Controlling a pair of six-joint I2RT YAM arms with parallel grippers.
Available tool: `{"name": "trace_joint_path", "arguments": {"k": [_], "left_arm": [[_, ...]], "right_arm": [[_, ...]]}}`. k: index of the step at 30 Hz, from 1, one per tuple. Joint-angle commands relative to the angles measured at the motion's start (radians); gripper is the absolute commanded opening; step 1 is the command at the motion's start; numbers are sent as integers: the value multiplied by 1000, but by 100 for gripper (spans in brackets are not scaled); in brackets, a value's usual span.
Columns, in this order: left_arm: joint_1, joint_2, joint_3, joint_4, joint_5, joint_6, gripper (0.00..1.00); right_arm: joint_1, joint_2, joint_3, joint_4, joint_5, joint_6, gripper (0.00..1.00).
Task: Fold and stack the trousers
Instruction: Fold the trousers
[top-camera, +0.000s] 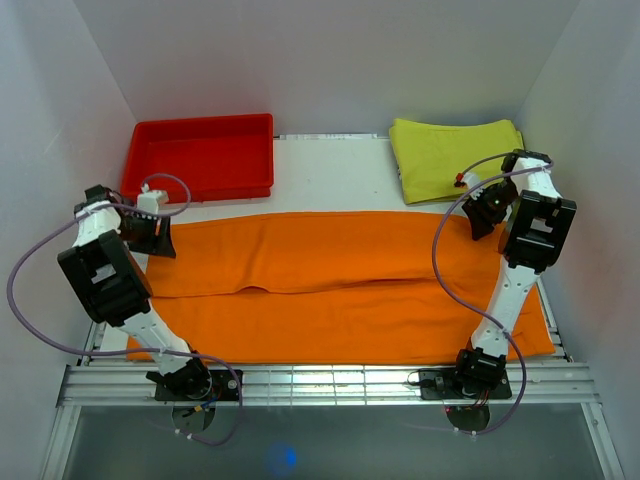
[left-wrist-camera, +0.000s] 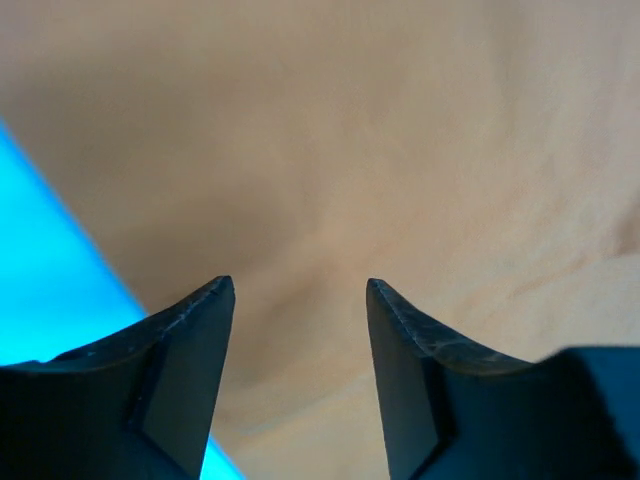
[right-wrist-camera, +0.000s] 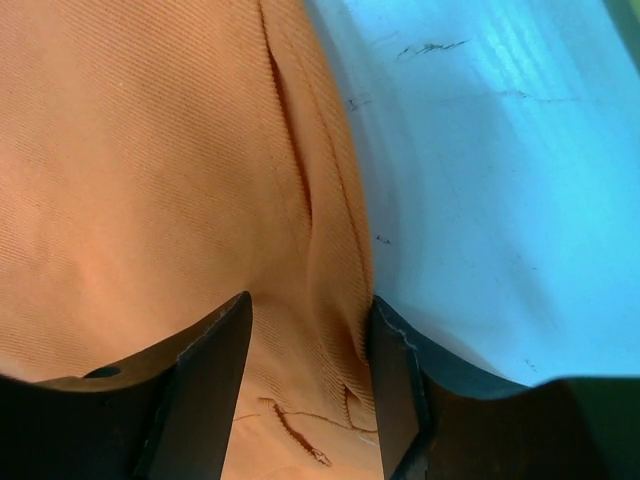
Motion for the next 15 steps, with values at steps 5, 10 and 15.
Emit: {"name": "trace_joint_path", "arguments": {"k": [5, 10, 15], "left_arm": [[-3, 79, 456, -74, 248, 120, 79], [-23, 229, 607, -130, 288, 250, 79], [-46, 405, 753, -291, 294, 380, 72]], "right_arm": [[-1, 20, 129, -105, -37, -170, 69], [-1, 9, 125, -58, -18, -163, 79], [-12, 40, 111, -24, 2, -183, 80]]}}
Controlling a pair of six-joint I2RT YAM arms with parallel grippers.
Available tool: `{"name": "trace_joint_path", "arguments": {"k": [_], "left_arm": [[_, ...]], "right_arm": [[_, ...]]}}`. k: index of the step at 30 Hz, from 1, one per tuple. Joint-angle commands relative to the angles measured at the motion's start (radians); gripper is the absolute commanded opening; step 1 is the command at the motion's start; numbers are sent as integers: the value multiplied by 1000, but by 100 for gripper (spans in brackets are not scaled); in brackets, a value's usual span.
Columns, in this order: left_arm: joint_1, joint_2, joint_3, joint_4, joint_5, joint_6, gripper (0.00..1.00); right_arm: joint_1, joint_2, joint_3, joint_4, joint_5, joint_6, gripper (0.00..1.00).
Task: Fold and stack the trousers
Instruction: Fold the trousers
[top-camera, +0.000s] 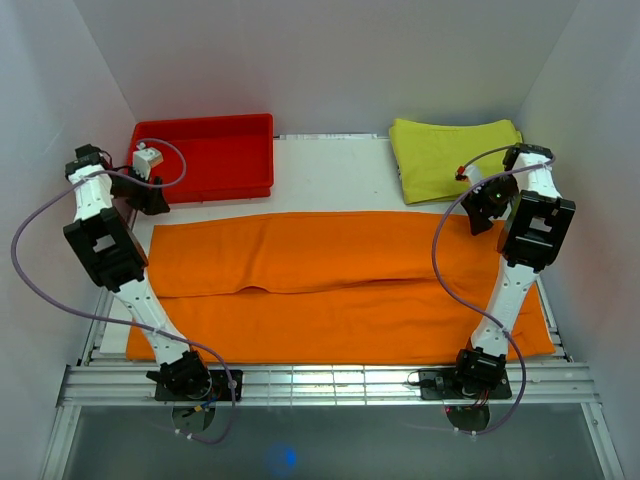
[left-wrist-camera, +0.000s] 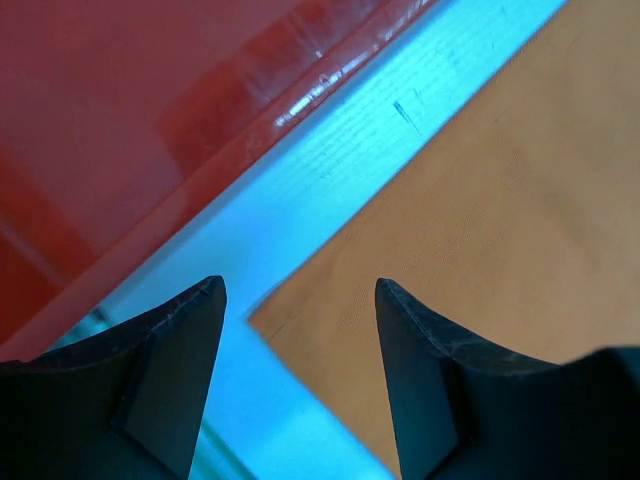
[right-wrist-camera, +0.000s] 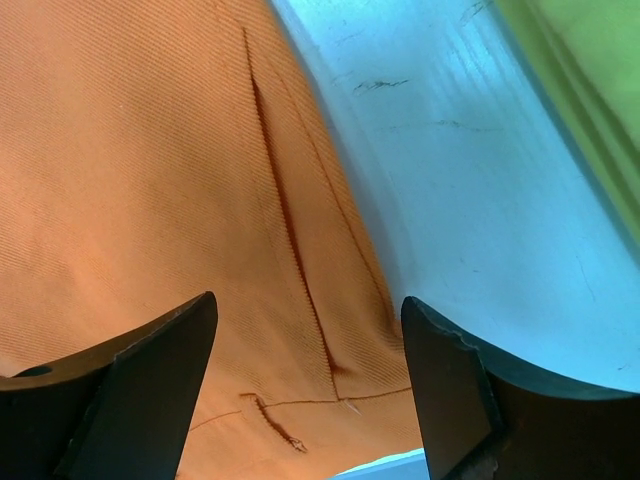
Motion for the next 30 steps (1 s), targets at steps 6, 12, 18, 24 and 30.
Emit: {"name": "trace_joint_path", "arguments": {"k": [6, 12, 18, 24, 30], "left_arm": [[-55, 158, 71, -160, 1, 217, 67], [-72, 210, 34, -146, -122, 283, 67], [-77, 190, -93, -74, -240, 315, 48], [-77, 163, -157, -25, -291, 309, 24], [-78, 126, -154, 14, -268, 269, 1]], "right_arm": [[-7, 77, 22, -5, 35, -215, 76], [-7, 111, -6, -67, 81, -290, 65], [-6, 110, -53, -84, 107, -312, 48], [-1, 83, -64, -81, 113, -309, 10], [-4, 53, 0, -85, 88, -283, 8]]}}
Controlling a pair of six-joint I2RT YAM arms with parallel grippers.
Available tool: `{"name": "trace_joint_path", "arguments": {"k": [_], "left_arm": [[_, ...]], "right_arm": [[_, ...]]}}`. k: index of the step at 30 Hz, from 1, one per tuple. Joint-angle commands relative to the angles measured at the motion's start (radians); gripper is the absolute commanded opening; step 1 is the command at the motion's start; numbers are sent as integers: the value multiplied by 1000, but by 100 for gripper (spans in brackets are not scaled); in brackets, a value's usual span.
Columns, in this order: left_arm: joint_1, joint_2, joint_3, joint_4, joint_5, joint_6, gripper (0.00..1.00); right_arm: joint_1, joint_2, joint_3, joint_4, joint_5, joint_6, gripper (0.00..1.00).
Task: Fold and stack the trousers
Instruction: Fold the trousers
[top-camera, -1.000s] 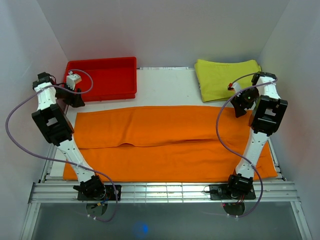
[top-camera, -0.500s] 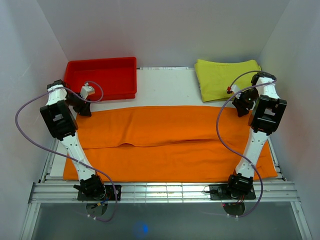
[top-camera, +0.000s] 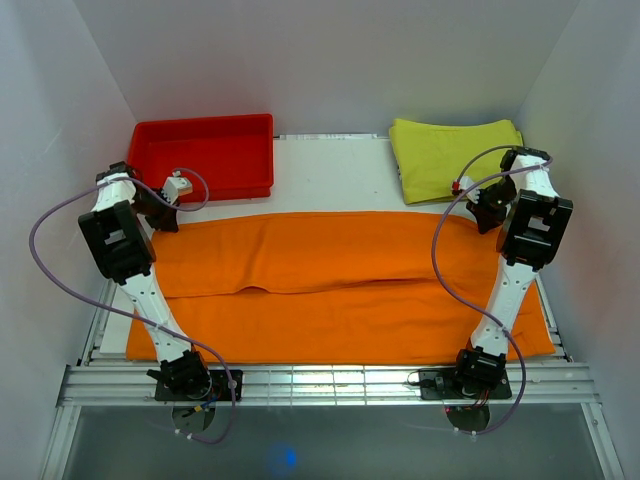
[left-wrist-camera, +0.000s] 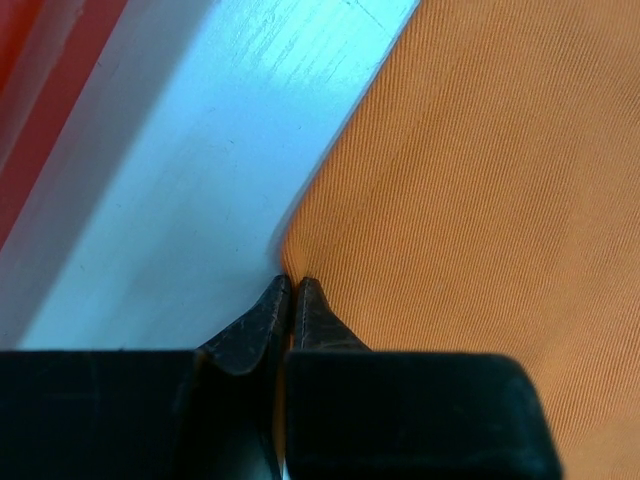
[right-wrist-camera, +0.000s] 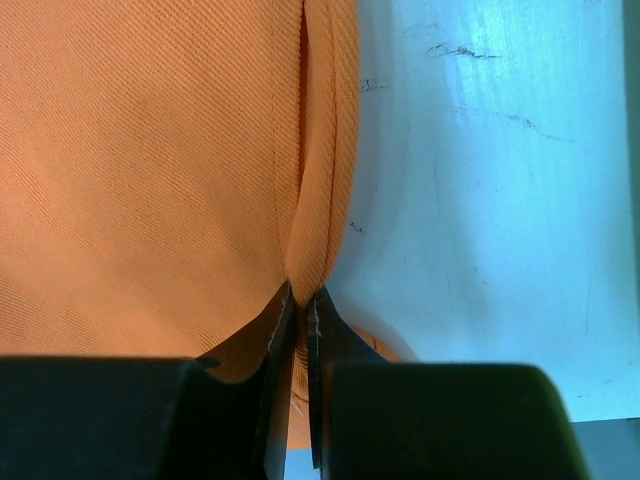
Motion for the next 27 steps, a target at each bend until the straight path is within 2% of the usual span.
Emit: {"name": "trace_joint_path", "arguments": {"k": [1, 11, 17, 21, 25, 27], "left_arm": [[5, -30, -45, 43, -66, -8, 0], [7, -159, -47, 313, 31, -234, 0], [9, -159, 4, 501, -3, -350, 0], [7, -163, 50, 586, 3, -445, 0], [18, -235, 15, 655, 59, -505, 0], [34, -315, -31, 669, 98, -505, 0]], "right_arm": [[-5, 7, 15, -45, 8, -1, 8], [-33, -137, 81, 95, -115, 156, 8], [-62, -192, 93, 272, -132, 318, 8], [-88, -226, 124, 313, -178, 395, 8], [-126, -335, 89, 329, -274, 415, 8], [-139, -392, 9, 339, -320, 377, 8]]}}
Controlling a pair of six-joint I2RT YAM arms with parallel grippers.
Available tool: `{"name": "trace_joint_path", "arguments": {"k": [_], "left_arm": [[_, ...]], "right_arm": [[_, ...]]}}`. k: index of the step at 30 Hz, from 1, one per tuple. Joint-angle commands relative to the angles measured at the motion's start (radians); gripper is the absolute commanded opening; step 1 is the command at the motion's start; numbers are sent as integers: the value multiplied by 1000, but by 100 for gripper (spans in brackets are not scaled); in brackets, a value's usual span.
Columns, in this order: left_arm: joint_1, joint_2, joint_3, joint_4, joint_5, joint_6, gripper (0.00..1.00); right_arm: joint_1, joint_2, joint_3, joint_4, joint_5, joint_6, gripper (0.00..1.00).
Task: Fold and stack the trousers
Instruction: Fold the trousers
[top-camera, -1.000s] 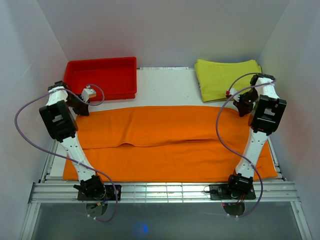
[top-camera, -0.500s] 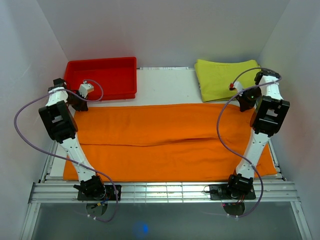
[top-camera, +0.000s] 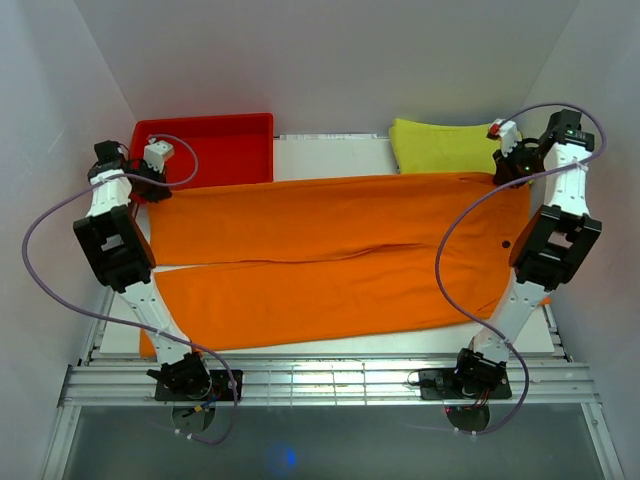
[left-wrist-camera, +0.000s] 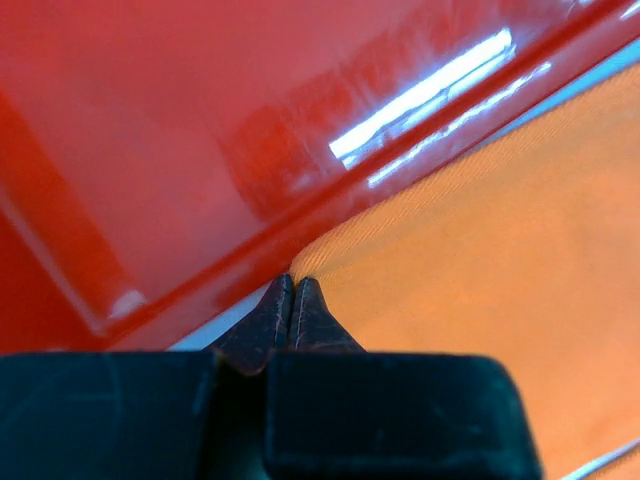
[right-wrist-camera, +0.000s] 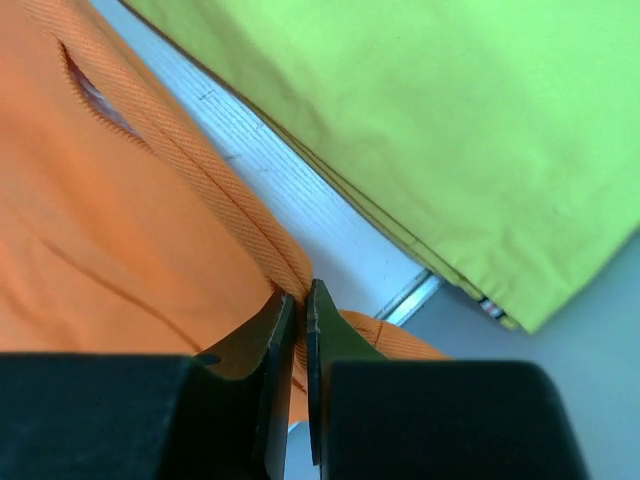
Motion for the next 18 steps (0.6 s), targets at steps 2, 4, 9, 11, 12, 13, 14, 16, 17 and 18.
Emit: {"name": "trace_joint_path", "arguments": {"k": [2, 4, 9, 11, 12, 13, 14, 16, 17, 18], "left_arm": [[51, -306, -95, 294, 78, -13, 0], [81, -382, -174, 330, 97, -15, 0], [156, -690, -499, 201, 236, 173, 0], [171, -790, -626, 73, 258, 380, 0], [182, -884, -762, 31, 244, 444, 0], [186, -931, -827, -56, 234, 505, 0], [193, -972, -893, -102, 221, 634, 0], [202, -1081, -1068, -234, 151, 752, 0], [203, -1103, -1117, -267, 119, 789, 0], [203, -1108, -1152, -311, 83, 843, 0]], "right_arm": [[-91, -245, -158, 103, -60, -55, 8], [-121, -347, -253, 107, -70, -153, 8], [-198, -542, -650, 103, -33, -437, 8], [-227, -622, -759, 104, -8, -569, 8], [-236, -668, -868, 103, 19, -611, 8], [-250, -687, -919, 103, 38, -655, 8], [-256, -702, -968, 103, 56, -734, 8], [-279, -730, -1096, 119, 122, -802, 8], [-287, -733, -1128, 124, 140, -829, 8], [-292, -735, -1152, 129, 174, -861, 8]]}}
